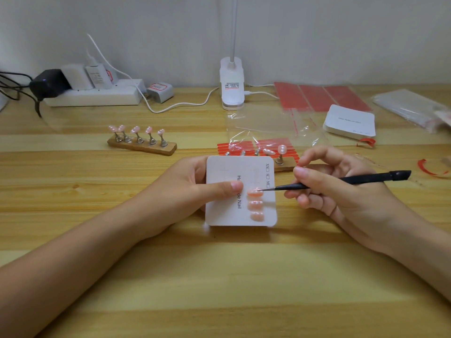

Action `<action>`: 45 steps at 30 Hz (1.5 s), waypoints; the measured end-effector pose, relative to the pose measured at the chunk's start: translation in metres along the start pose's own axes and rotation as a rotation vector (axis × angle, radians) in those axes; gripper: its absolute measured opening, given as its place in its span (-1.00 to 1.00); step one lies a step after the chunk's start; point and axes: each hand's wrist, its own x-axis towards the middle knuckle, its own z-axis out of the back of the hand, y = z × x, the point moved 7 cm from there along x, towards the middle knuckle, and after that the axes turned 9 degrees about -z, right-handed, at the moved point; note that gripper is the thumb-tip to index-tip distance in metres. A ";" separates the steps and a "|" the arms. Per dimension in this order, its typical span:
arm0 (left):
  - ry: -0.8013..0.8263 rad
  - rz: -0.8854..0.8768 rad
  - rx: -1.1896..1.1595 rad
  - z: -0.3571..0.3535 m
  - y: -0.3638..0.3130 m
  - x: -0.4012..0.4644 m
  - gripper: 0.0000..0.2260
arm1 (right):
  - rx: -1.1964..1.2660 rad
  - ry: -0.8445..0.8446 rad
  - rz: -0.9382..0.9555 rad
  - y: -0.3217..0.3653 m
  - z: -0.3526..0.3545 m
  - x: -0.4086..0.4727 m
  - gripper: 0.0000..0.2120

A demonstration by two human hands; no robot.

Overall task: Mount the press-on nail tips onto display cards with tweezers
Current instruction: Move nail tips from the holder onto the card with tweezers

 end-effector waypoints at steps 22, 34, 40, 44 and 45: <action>-0.008 -0.005 -0.043 0.000 0.000 0.000 -0.72 | -0.034 -0.015 0.028 0.001 0.001 0.000 -0.91; 0.005 -0.001 -0.078 0.002 0.002 0.000 -0.77 | 0.013 -0.200 0.137 0.007 0.014 -0.005 -0.88; -0.022 0.006 -0.049 0.003 0.003 0.001 -0.81 | -0.141 -0.364 0.199 0.016 0.016 -0.012 -0.61; -0.019 -0.006 -0.020 0.000 0.000 0.001 -0.72 | -0.399 -0.244 0.272 0.012 -0.007 -0.011 -0.81; -0.016 -0.013 -0.016 -0.001 -0.001 0.000 -0.71 | -0.437 -0.208 0.252 0.008 -0.011 -0.011 -0.75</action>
